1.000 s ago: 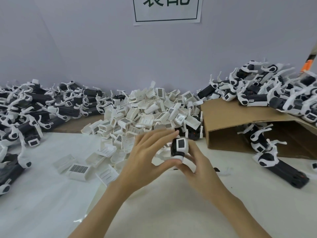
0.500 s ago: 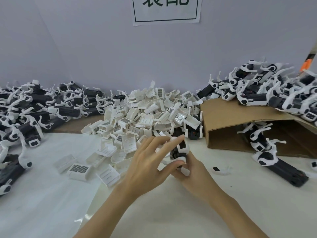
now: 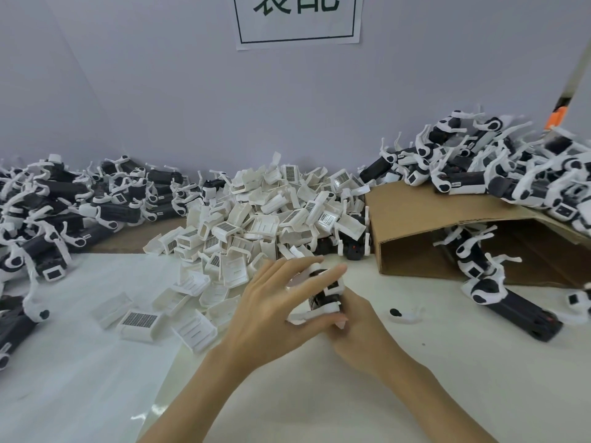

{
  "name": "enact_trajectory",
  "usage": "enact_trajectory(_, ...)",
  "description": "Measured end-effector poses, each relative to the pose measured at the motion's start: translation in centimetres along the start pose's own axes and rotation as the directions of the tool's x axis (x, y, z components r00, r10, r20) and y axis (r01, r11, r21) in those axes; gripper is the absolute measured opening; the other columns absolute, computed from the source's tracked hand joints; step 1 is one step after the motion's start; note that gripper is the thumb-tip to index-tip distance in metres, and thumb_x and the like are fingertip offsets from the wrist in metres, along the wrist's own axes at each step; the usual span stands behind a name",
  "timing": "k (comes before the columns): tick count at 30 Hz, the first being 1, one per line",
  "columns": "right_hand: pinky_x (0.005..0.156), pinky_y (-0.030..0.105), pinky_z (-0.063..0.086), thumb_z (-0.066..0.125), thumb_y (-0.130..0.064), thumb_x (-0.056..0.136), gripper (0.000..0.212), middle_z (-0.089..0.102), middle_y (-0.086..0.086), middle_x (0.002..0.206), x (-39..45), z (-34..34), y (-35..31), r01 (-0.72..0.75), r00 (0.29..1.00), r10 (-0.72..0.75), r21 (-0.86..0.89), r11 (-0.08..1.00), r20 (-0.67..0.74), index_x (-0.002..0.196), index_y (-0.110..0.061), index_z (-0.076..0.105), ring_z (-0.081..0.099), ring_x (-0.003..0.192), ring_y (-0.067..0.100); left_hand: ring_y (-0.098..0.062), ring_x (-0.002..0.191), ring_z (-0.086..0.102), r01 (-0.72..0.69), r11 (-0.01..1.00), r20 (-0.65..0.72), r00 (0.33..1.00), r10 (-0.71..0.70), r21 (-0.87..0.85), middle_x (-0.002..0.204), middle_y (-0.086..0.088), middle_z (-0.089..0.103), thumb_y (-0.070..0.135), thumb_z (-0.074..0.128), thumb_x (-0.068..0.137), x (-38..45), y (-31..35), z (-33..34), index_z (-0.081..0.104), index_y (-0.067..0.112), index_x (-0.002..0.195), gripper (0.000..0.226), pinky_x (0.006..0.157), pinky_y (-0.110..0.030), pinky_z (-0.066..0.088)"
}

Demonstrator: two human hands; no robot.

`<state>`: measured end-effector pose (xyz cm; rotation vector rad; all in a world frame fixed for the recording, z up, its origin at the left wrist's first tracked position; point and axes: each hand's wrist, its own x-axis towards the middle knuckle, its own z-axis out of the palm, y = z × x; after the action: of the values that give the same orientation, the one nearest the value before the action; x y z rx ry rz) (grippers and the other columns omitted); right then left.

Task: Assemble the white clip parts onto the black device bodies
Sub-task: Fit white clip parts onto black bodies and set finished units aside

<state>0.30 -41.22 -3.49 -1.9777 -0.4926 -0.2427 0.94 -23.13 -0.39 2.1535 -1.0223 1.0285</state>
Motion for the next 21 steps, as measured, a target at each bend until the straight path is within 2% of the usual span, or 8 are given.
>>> enact_trajectory(4, 0.088, 0.029, 0.057, 0.064, -0.009, 0.096, 0.029, 0.071, -0.012, 0.106, -0.2, 0.4, -0.2, -0.040, 0.998, 0.037, 0.049, 0.998, 0.055, 0.118, -0.028, 0.064, 0.068, 0.103, 0.012, -0.021, 0.110, 0.069, -0.030, 0.999, -0.085, 0.996, 0.031, 0.015, 0.134, -0.003, 0.069, 0.049, 0.076, 0.097, 0.0, 0.2, 0.3, 0.064, 0.024, 0.143, 0.054, 0.100, -0.037, 0.050)
enact_trajectory(7, 0.088, 0.024, 0.055, 0.070, -0.022, 0.099, 0.030, 0.072, -0.018, 0.107, 0.0, 0.5, -0.9, -0.064, 0.998, 0.062, 0.086, 0.994, 0.019, 0.125, -0.033, 0.060, 0.069, 0.097, 0.011, -0.009, 0.106, 0.067, 0.288, 0.947, -0.120, 0.945, -0.305, -0.142, 0.123, 0.014, 0.073, 0.052, 0.070, 0.098, 0.5, 0.6, 0.0, 0.060, 0.030, 0.148, 0.056, 0.097, -0.033, 0.050)
enact_trajectory(8, 0.086, 0.022, 0.055, 0.073, -0.029, 0.098, 0.035, 0.073, -0.018, 0.109, 0.2, 0.4, -1.2, -0.115, 0.993, 0.116, 0.132, 0.985, -0.004, 0.129, -0.034, 0.060, 0.070, 0.097, 0.011, -0.005, 0.105, 0.067, 0.458, 0.847, -0.108, 0.860, -0.500, -0.271, 0.116, 0.019, 0.074, 0.057, 0.070, 0.095, 0.8, 0.7, -0.3, 0.058, 0.036, 0.150, 0.060, 0.095, -0.025, 0.049)
enact_trajectory(10, 0.080, 0.018, 0.053, 0.080, -0.043, 0.089, 0.044, 0.076, -0.014, 0.108, 0.6, 0.0, -1.6, -0.229, 0.968, 0.247, 0.265, 0.937, -0.037, 0.130, -0.035, 0.064, 0.072, 0.097, 0.008, 0.002, 0.103, 0.069, 0.678, 0.482, 0.045, 0.603, -0.796, -0.556, 0.108, 0.019, 0.078, 0.066, 0.073, 0.087, 1.4, 0.1, -0.9, 0.057, 0.042, 0.150, 0.069, 0.090, -0.016, 0.047)
enact_trajectory(12, 0.079, 0.019, 0.053, 0.085, -0.055, 0.078, 0.049, 0.077, -0.010, 0.099, 0.9, -0.6, -1.7, -0.296, 0.937, 0.342, 0.370, 0.881, -0.065, 0.119, -0.033, 0.073, 0.072, 0.093, 0.009, -0.001, 0.104, 0.071, 0.745, 0.151, 0.317, 0.447, -0.837, -0.650, 0.112, 0.011, 0.079, 0.069, 0.077, 0.082, 1.8, -1.2, -1.7, 0.063, 0.035, 0.145, 0.073, 0.093, -0.025, 0.045)
enact_trajectory(14, 0.090, 0.034, 0.059, 0.083, -0.055, 0.073, 0.050, 0.078, -0.001, 0.102, 1.1, -1.2, -1.5, -0.329, 0.905, 0.421, 0.531, 0.781, -0.058, 0.112, -0.025, 0.079, 0.074, 0.098, 0.015, -0.014, 0.098, 0.072, 0.764, 0.037, 0.483, 0.444, -0.755, -0.645, 0.112, -0.003, 0.079, 0.070, 0.074, 0.086, 1.6, -2.1, -1.8, 0.072, 0.018, 0.133, 0.070, 0.091, -0.031, 0.049)
enact_trajectory(16, 0.096, 0.042, 0.060, 0.078, -0.045, 0.079, 0.050, 0.077, 0.008, 0.115, 1.2, -1.8, -1.1, -0.330, 0.884, 0.467, 0.689, 0.646, -0.014, 0.115, -0.011, 0.078, 0.073, 0.111, 0.027, -0.019, 0.091, 0.071, 0.727, -0.061, 0.518, 0.426, -0.742, -0.684, 0.112, -0.010, 0.077, 0.072, 0.069, 0.084, 1.4, -2.2, -1.3, 0.078, 0.012, 0.124, 0.072, 0.083, -0.029, 0.055)
enact_trajectory(21, 0.092, 0.037, 0.061, 0.072, -0.035, 0.089, 0.050, 0.072, 0.020, 0.127, 1.2, -2.4, -1.1, -0.337, 0.879, 0.464, 0.829, 0.446, 0.108, 0.123, 0.001, 0.073, 0.069, 0.120, 0.039, -0.010, 0.097, 0.074, 0.585, -0.149, 0.491, 0.487, -0.722, -0.798, 0.121, -0.005, 0.078, 0.062, 0.063, 0.092, 1.2, -1.2, -0.4, 0.081, 0.022, 0.120, 0.052, 0.084, -0.020, 0.058)
